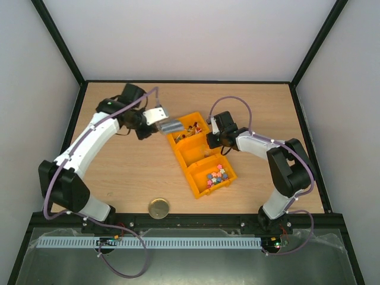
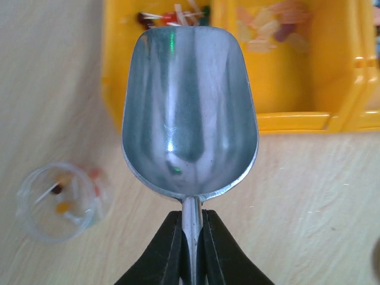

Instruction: Pack the candies

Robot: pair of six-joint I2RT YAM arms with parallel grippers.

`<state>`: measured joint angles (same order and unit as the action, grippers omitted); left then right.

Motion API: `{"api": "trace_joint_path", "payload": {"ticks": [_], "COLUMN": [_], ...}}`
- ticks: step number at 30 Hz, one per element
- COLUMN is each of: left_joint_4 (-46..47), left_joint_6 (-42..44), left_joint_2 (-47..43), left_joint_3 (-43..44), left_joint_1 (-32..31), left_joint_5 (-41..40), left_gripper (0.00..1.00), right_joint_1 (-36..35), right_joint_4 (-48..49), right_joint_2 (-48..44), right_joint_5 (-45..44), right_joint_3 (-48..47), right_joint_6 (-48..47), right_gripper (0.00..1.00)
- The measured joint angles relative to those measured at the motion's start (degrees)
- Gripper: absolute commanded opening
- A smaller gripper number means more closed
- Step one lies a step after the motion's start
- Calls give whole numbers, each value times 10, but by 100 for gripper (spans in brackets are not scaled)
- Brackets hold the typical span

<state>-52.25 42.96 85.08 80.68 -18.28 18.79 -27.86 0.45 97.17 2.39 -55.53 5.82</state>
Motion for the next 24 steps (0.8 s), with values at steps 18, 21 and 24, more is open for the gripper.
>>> {"api": "trace_joint_path", "payload": {"ticks": [18,21,24], "left_joint_4": [-113,-132,-148], "left_joint_6": [-111,-119,-124], "left_joint_2": [222,250,273], "left_joint_3": [167,190,200], "left_joint_1": [-118,-128,-133], "left_joint_5": [-159,-175,-188], "left_gripper": [2,2,2], "right_joint_1": [-23,-23,-24], "right_joint_4": [7,7,7], "right_joint_2": [-32,-32,-32], "right_joint_5": [2,2,1], "right_joint_3": [37,37,37], "right_joint_6": [11,12,15], "right_gripper": [1,1,1]}}
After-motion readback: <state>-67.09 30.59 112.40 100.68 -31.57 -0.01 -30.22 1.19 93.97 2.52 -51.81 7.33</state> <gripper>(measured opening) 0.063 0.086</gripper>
